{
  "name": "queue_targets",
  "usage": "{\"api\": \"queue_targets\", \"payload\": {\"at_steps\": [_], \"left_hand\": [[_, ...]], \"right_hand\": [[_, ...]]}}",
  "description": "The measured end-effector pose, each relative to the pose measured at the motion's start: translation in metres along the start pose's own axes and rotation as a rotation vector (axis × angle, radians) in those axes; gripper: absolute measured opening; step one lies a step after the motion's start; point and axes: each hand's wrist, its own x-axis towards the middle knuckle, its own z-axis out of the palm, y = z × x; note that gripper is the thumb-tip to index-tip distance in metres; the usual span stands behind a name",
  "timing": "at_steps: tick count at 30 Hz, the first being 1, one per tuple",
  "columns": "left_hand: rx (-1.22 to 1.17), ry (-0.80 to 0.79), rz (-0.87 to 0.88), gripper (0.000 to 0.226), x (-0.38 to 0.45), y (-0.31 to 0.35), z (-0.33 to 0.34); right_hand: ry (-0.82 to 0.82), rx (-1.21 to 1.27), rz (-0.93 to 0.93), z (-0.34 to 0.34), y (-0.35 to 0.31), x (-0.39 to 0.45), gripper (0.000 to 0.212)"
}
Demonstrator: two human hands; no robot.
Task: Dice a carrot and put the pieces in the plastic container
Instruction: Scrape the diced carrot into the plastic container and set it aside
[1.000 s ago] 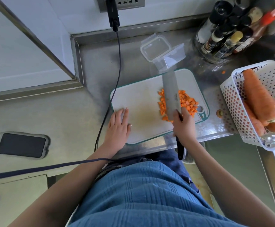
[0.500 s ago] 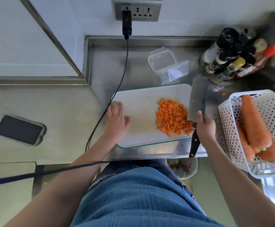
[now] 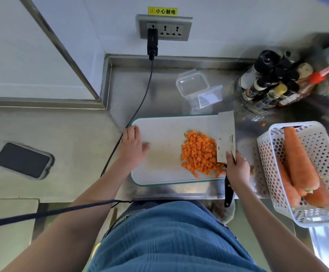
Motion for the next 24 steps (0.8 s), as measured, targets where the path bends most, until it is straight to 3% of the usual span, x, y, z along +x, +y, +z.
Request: {"api": "queue_targets", "payload": {"at_steps": [3, 6, 10, 13, 16, 19, 21, 24], "left_hand": [[0.056, 0.098, 0.009, 0.055, 0.007, 0.009, -0.009], [-0.009, 0.183, 0.151, 0.045, 0.026, 0.03, -0.017], [-0.21, 0.048, 0.352, 0.066, 0.071, 0.085, -0.04], [-0.265, 0.047, 0.373, 0.068, 0.099, 0.128, -0.061], [-0.259, -0.026, 0.308, 0.056, 0.123, 0.15, -0.067], [-0.342, -0.097, 0.241, 0.029, 0.136, 0.151, -0.06], [-0.349, -0.024, 0.282, 0.015, 0.127, 0.146, -0.06], [-0.284, 0.176, 0.359, 0.014, 0.089, 0.122, -0.06]], "right_hand": [[0.021, 0.018, -0.013, 0.0, -0.003, 0.001, 0.03], [0.042, 0.002, -0.039, 0.002, -0.006, -0.003, 0.032], [0.053, 0.027, -0.08, 0.0, -0.012, -0.011, 0.033], [0.089, 0.059, -0.077, -0.003, -0.018, -0.017, 0.03], [0.107, 0.097, -0.086, -0.008, -0.025, -0.021, 0.02], [0.127, 0.123, -0.079, -0.014, -0.024, -0.022, 0.024], [0.139, 0.116, -0.077, -0.019, -0.018, -0.023, 0.027], [0.142, 0.086, -0.035, -0.023, -0.002, -0.02, 0.034]]}}
